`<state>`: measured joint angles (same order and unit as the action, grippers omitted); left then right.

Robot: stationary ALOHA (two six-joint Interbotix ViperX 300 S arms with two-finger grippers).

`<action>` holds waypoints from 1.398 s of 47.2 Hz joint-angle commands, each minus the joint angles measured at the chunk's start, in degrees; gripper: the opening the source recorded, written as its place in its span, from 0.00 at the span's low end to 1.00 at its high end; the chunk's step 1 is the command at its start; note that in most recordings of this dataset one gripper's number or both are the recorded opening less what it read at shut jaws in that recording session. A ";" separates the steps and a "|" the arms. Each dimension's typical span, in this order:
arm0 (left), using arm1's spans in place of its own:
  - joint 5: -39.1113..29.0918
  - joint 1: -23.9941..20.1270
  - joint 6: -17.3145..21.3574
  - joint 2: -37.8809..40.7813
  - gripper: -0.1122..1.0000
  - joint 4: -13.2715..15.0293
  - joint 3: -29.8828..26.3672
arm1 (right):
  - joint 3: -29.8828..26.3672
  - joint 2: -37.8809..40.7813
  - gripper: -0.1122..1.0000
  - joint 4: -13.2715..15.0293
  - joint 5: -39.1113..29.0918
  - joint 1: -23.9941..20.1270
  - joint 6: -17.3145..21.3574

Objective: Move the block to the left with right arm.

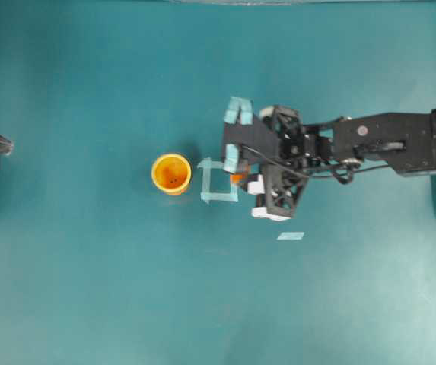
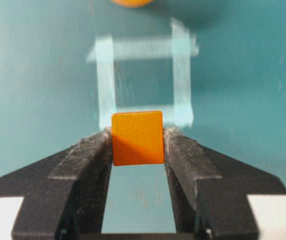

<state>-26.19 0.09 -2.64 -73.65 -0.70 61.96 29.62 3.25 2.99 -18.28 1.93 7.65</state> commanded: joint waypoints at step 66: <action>0.26 0.00 0.09 0.44 0.10 -0.09 -1.67 | -41.13 20.65 0.46 2.02 0.79 -0.09 -0.26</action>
<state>-26.19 0.09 -2.64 -73.65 -0.62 61.96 -9.14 24.87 4.92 -18.11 1.93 7.38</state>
